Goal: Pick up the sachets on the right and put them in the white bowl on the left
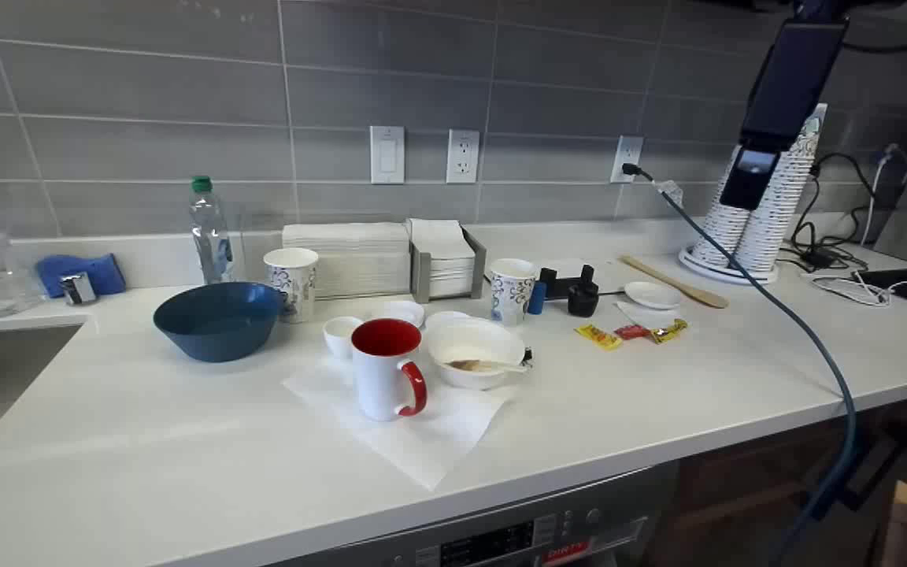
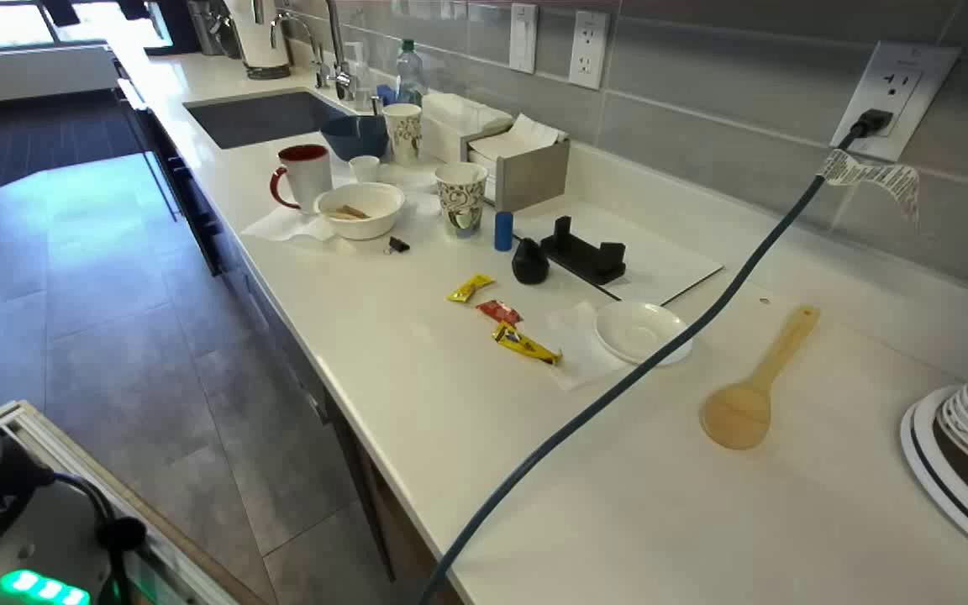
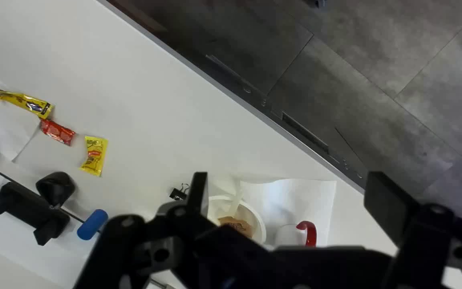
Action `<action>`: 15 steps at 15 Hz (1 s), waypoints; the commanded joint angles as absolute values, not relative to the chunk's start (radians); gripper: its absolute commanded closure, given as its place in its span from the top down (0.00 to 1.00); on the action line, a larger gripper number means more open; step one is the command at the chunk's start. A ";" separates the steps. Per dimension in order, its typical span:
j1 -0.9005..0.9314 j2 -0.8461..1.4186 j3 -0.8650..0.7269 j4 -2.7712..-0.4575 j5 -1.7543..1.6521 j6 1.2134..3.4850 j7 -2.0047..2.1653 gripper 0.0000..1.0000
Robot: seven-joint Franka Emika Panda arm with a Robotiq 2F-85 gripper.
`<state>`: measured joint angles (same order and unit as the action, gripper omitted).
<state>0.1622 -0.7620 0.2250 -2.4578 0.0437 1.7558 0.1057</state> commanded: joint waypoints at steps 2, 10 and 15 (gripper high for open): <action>0.167 -0.761 0.221 -2.454 0.041 1.754 0.109 1.00; 0.167 -0.761 0.221 -2.454 0.041 1.754 0.109 1.00; 0.145 -0.758 0.206 -2.460 0.012 1.821 0.100 1.00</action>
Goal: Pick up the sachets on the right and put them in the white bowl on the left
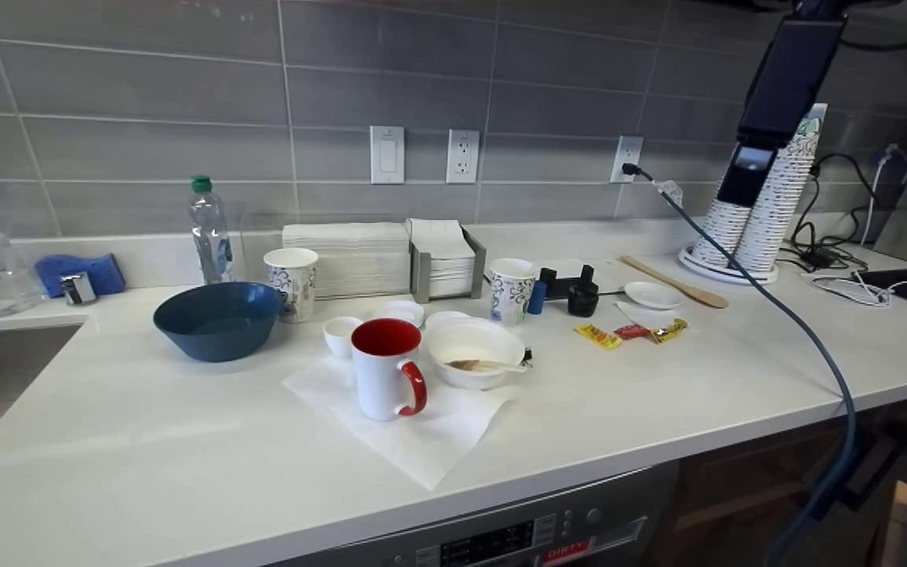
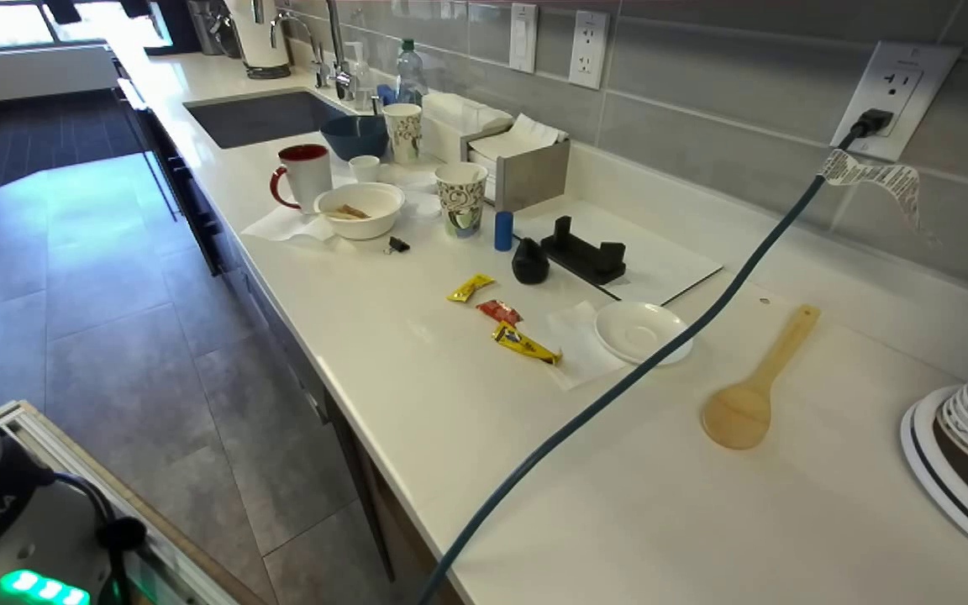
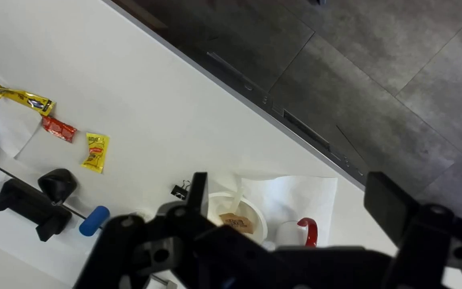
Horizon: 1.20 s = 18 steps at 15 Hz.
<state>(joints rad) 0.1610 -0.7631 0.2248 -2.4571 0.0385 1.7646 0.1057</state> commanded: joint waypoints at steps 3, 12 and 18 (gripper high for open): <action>0.103 -0.699 0.134 -2.485 0.009 1.924 0.063 1.00; 0.013 -0.428 -0.039 -2.586 0.033 2.216 -0.056 1.00; -0.015 -0.245 -0.109 -2.569 0.061 2.398 -0.123 1.00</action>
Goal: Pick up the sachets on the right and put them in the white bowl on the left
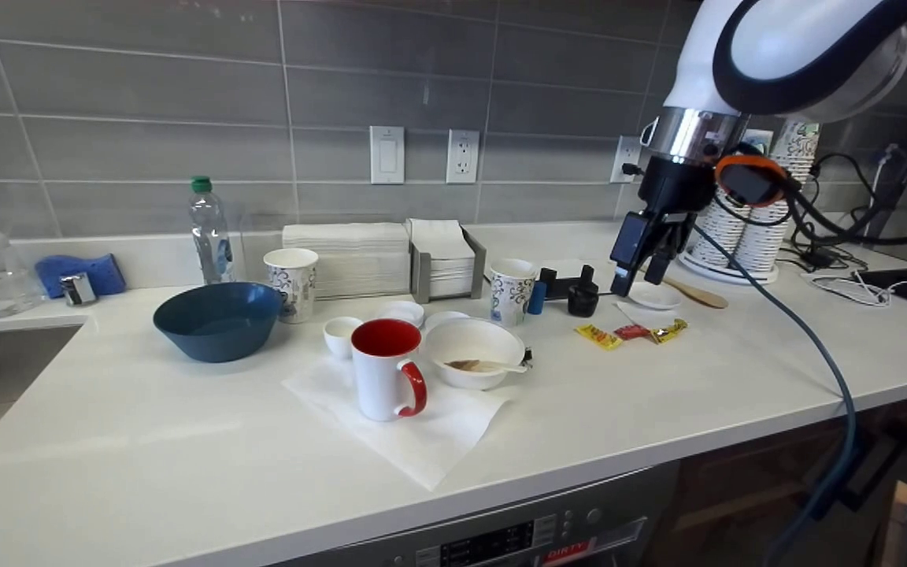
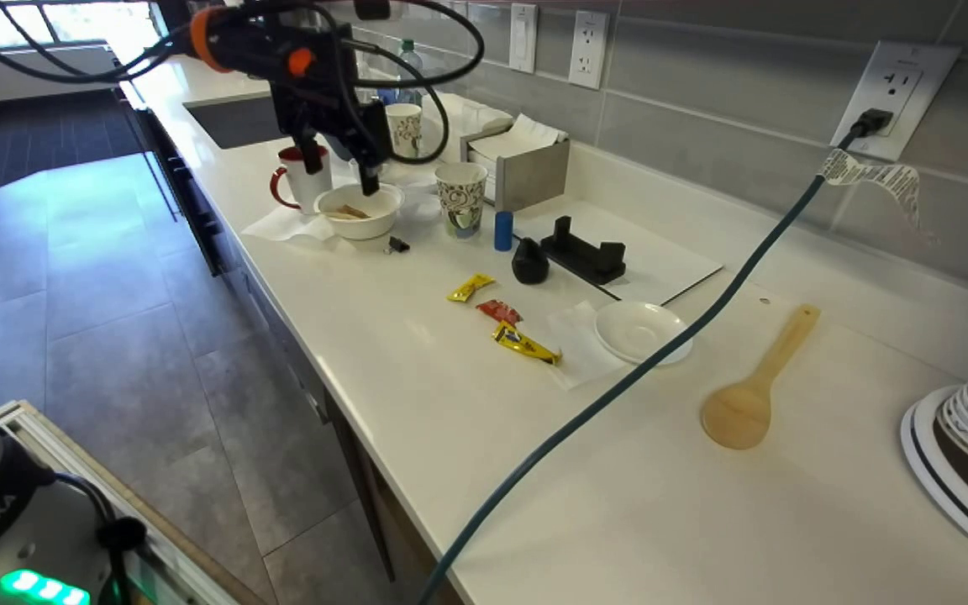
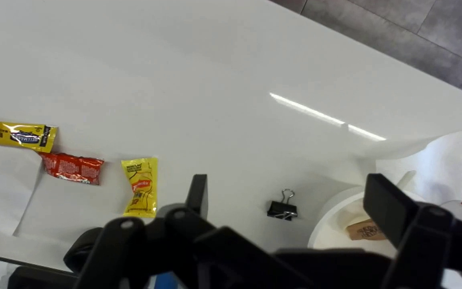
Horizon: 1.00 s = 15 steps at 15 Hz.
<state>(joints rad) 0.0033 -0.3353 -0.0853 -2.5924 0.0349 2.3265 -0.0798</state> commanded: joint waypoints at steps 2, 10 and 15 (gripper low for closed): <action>-0.027 -0.185 -0.123 -2.554 0.070 2.439 -0.116 1.00; -0.044 -0.174 -0.111 -2.555 0.042 2.443 -0.092 1.00; -0.069 -0.079 -0.119 -2.511 0.023 2.511 -0.060 1.00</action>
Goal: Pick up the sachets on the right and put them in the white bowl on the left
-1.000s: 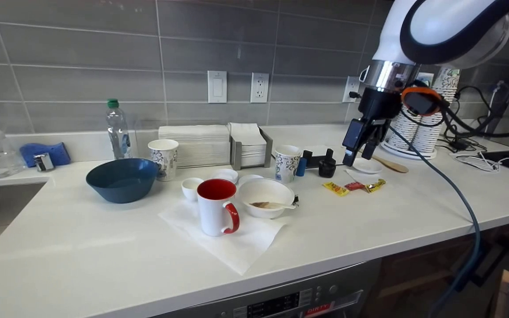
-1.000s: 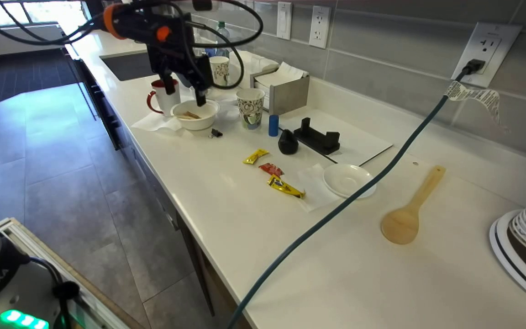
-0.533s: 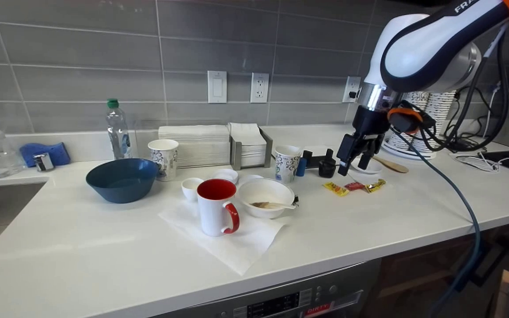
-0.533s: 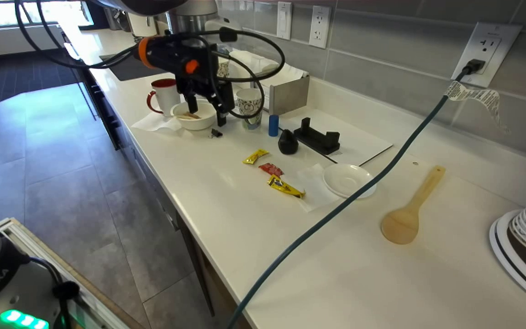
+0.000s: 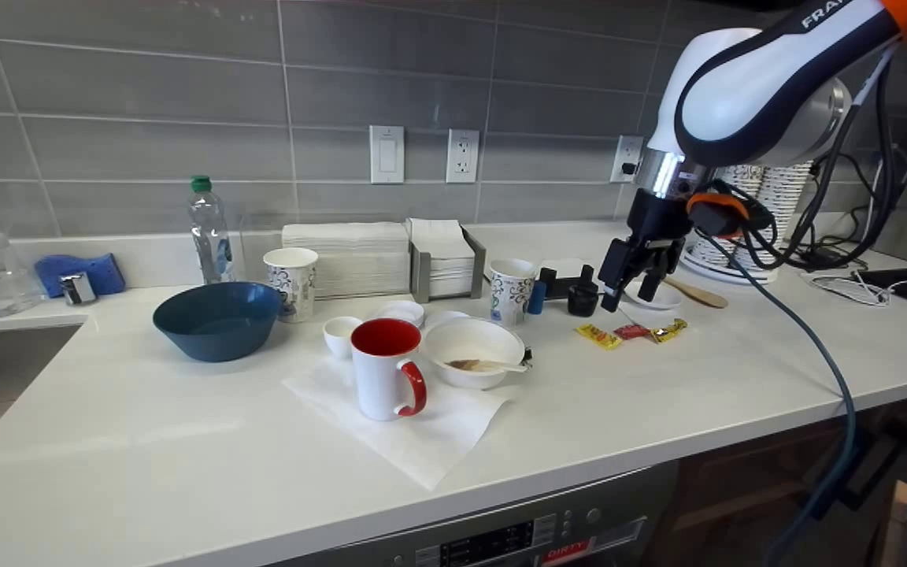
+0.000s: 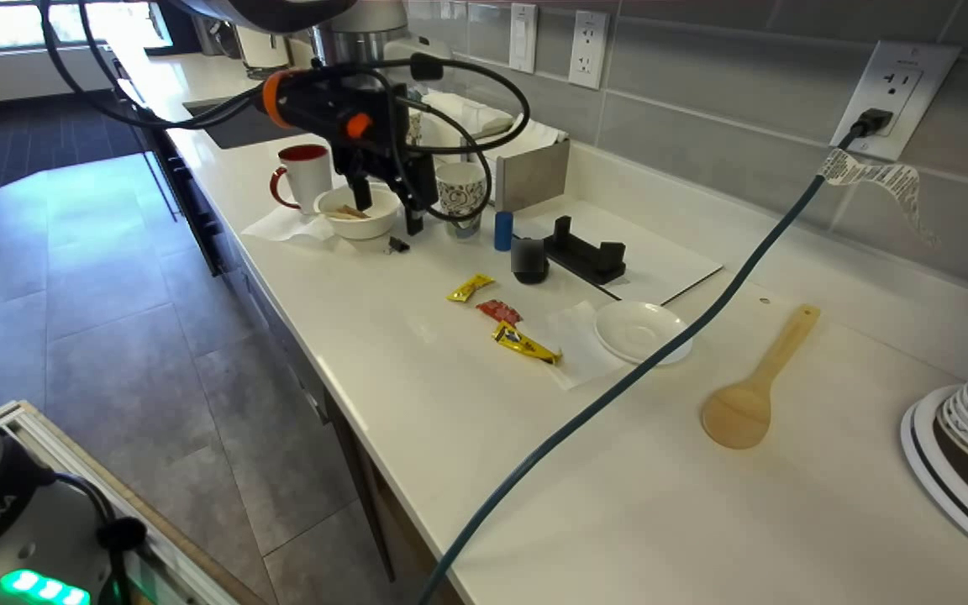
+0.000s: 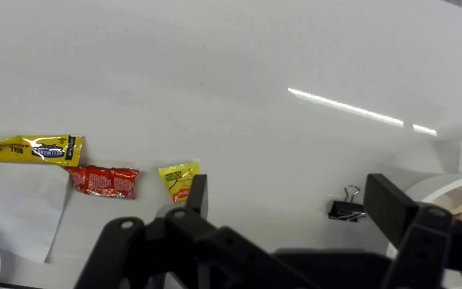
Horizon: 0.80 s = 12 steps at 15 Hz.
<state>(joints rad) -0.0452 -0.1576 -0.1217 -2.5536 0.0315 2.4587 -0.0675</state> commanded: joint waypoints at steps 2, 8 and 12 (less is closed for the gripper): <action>-0.082 -0.028 -0.122 -2.493 0.013 2.560 -0.059 1.00; -0.106 0.121 -0.130 -2.429 -0.025 2.685 -0.046 1.00; -0.109 0.198 -0.139 -2.383 -0.039 2.690 -0.046 0.97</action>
